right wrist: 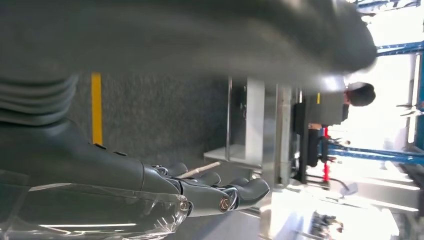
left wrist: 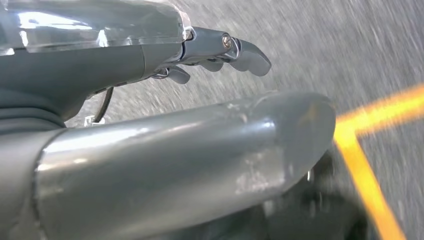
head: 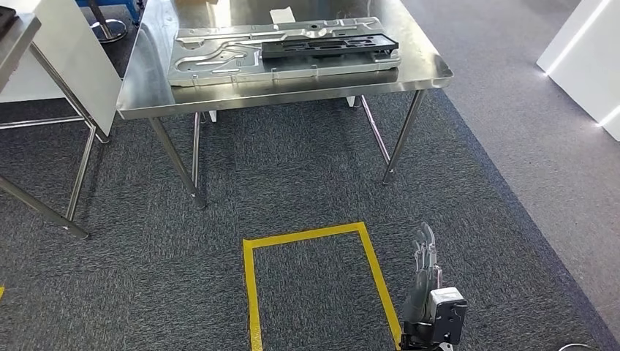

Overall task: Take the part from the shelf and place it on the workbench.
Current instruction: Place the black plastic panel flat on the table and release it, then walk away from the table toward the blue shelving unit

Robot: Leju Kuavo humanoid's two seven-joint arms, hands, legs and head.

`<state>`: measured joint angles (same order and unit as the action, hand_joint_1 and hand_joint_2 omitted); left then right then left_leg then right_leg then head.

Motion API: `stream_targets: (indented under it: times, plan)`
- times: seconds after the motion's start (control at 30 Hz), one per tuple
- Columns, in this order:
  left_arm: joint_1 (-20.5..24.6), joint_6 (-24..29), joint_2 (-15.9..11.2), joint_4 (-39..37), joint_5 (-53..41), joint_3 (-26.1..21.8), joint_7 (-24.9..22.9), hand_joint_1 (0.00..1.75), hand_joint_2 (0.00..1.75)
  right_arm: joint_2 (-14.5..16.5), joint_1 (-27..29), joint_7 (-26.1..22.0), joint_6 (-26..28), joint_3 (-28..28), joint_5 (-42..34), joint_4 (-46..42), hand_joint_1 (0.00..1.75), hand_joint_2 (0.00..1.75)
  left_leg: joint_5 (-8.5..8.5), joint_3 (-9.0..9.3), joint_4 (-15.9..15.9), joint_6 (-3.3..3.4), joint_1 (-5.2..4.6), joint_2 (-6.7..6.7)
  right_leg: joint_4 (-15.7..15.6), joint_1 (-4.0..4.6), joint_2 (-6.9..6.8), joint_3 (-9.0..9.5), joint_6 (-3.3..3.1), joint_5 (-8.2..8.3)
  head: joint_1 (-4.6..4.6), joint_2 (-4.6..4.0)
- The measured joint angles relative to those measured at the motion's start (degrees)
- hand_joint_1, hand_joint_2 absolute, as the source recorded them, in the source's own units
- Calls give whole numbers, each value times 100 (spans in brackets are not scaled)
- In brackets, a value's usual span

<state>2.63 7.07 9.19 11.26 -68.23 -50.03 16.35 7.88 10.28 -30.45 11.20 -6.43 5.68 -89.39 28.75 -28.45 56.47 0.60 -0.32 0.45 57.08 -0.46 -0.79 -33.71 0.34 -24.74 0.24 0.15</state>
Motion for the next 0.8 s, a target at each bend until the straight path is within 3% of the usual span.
stream_targets:
  times: [0.1,0.2,0.23,0.27,0.33,0.37,0.4,0.43,0.53,0.6,0.67,0.73,0.8]
  plan:
    - [20,391,215,0,-30,-1,-101,0,0,-39,10,-248,176,-54,308,9,0,175,0,-9,13,13,-15,2,-14,-20,-2,-6,47,10,-2,2]
    - [46,412,362,-2,-38,-1,-77,0,0,-27,50,-442,331,-117,456,-81,0,175,-78,27,-71,104,6,31,-58,-30,20,3,155,31,-10,2]
    - [50,389,395,-3,-51,0,-59,0,0,-18,67,-471,359,-137,486,-132,0,175,-125,48,-138,137,35,56,29,-21,36,-36,169,-52,-7,1]
    - [52,377,418,-2,-69,1,-73,0,0,-10,81,-486,369,-161,513,-179,0,175,-166,63,-192,162,59,86,245,-22,49,-131,179,-205,0,1]
    - [52,439,430,-2,-117,3,-240,0,0,-11,97,-471,339,-214,537,-227,0,175,-188,45,-212,182,70,157,963,-53,66,-451,200,-598,9,1]
    - [52,521,433,-2,-136,3,-380,0,0,-21,97,-457,311,-234,528,-234,0,175,-186,32,-202,177,72,195,1307,-75,68,-606,218,-727,9,1]
    - [56,611,437,-2,-152,3,-508,0,0,-35,87,-442,287,-245,509,-235,0,175,-177,21,-186,165,79,234,1486,-100,64,-685,239,-752,8,1]
    - [65,698,443,-2,-164,2,-619,0,0,-55,64,-435,272,-253,488,-234,0,175,-160,13,-160,138,92,275,1447,-130,50,-655,263,-669,8,1]
    - [99,886,467,-2,-196,2,-860,0,0,-109,-42,-423,263,-301,454,-237,0,175,-43,-9,-2,-30,139,395,480,-183,-178,-132,328,-236,22,2]
    - [110,969,474,-2,-206,2,-990,0,0,-127,-89,-413,266,-360,444,-260,0,175,36,-23,83,-139,127,464,190,-155,-258,6,247,-211,25,1]
    - [124,1041,482,-2,-217,2,-1122,0,0,-147,-104,-407,269,-416,436,-297,0,87,61,4,88,-206,135,537,223,-124,-143,-35,110,-227,9,1]
    - [138,1101,488,-2,-240,2,-1251,0,0,-173,-111,-407,266,-472,435,-341,0,0,178,-10,190,-266,168,424,225,-114,-33,-65,22,-212,-3,2]
    - [140,1153,490,-2,-266,2,-1363,0,0,-188,-137,-408,262,-542,435,-387,0,0,531,-225,701,-281,177,165,218,-102,74,-89,-49,-187,-17,2]
